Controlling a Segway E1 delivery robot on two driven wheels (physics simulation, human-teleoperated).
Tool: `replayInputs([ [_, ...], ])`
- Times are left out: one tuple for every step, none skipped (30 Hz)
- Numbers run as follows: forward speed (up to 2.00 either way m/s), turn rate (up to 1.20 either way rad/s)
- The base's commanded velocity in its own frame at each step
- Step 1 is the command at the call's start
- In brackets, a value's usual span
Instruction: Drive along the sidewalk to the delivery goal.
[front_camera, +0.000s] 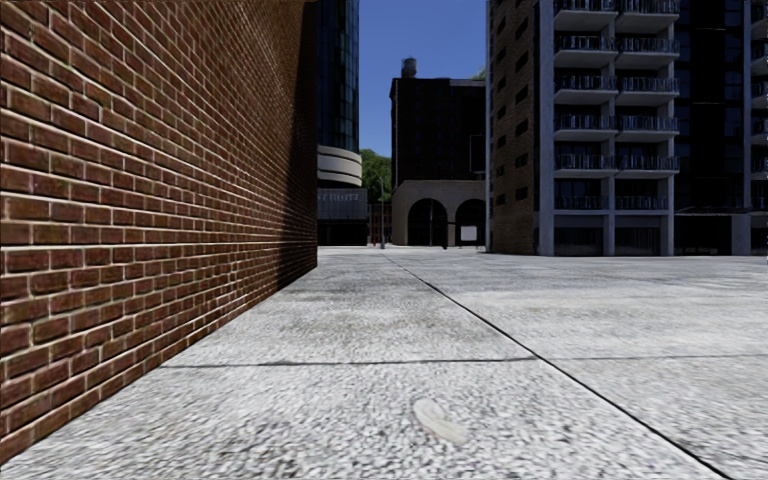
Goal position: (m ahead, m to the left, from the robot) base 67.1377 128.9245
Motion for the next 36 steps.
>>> replayInputs([
  [2.00, 0.00],
  [2.00, 0.00],
  [2.00, 0.00],
  [2.00, 0.00],
  [2.00, 0.00],
  [2.00, 0.00],
  [2.00, 0.00],
  [2.00, 0.00],
  [2.00, 0.00],
  [2.00, 0.00],
  [2.00, 0.00],
  [2.00, 0.00],
  [2.00, 0.00],
  [2.00, 0.00],
  [2.00, 0.00],
  [2.00, 0.00],
  [2.00, 0.00],
  [2.00, 0.00],
  [2.00, 0.00],
  [2.00, 0.00],
  [2.00, 0.00],
  [2.00, 0.00],
  [2.00, 0.00],
  [2.00, 0.00],
  [2.00, 0.00],
  [2.00, 0.00],
  [2.00, 0.00],
  [2.00, 0.00],
  [2.00, 0.00],
  [2.00, 0.00],
  [2.00, 0.00],
  [2.00, 0.00],
  [2.00, 0.00],
  [1.99, 0.00],
  [1.99, 0.00],
  [1.99, 0.00],
])
